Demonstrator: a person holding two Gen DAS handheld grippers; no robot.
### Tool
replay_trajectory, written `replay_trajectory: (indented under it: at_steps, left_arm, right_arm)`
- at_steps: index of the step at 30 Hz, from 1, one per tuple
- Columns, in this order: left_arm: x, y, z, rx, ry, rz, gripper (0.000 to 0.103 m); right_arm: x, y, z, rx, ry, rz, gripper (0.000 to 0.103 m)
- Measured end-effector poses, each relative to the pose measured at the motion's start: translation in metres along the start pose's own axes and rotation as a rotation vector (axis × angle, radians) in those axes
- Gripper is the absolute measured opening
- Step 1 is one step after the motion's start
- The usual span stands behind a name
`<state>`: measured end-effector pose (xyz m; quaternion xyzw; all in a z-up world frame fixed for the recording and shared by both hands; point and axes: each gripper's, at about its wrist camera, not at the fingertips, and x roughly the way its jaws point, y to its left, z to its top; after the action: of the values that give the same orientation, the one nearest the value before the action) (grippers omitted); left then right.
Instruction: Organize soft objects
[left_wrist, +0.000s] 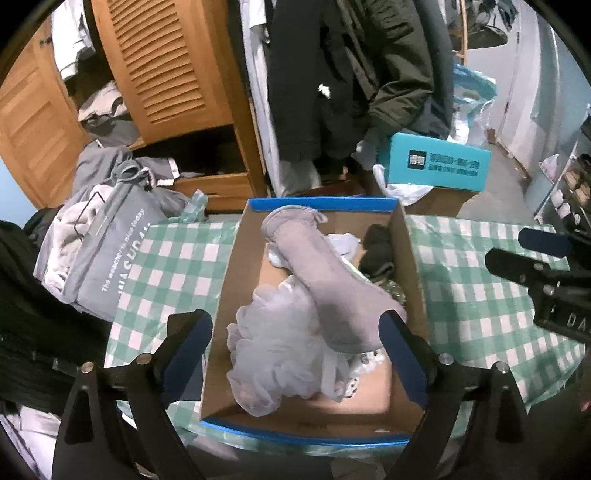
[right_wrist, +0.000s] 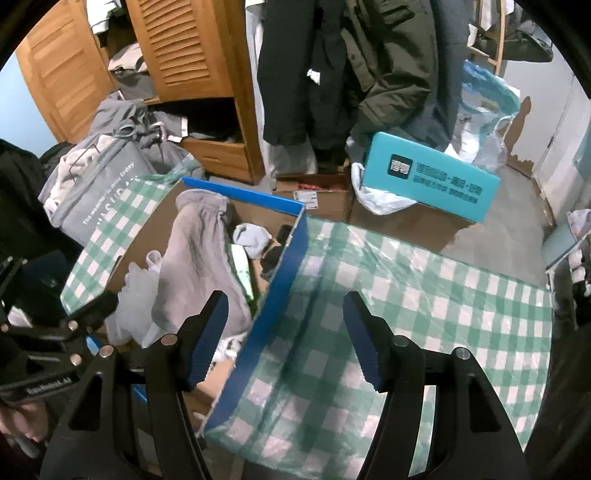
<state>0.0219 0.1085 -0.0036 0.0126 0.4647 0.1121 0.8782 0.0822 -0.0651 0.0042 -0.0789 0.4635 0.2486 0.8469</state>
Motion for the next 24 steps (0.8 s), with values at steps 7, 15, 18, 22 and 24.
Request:
replay_trajectory:
  at_steps: [7,15,18,22,24]
  left_arm:
    - [-0.01,-0.009,-0.003,0.035,-0.03,0.0,0.102]
    - [-0.015,-0.002,-0.003,-0.031,-0.042,-0.022,0.102]
    - [-0.011,-0.002,-0.001,-0.038,-0.027,-0.011,0.102]
    - [-0.007,-0.005,-0.002,-0.035,-0.013,0.004,0.102]
    - [-0.007,-0.006,-0.002,-0.034,-0.01,0.003,0.102]
  right_arm:
    - [-0.019,-0.003,-0.015,-0.004,-0.027,0.003,0.064]
    - [-0.022,-0.015,-0.026,0.006,-0.032,-0.011,0.064]
    - [-0.022,-0.021,-0.028,0.015,-0.032,-0.019,0.064]
    - [-0.023,-0.028,-0.029,0.031,-0.033,-0.012,0.064]
    - [-0.023,-0.032,-0.029,0.041,-0.035,-0.014,0.064]
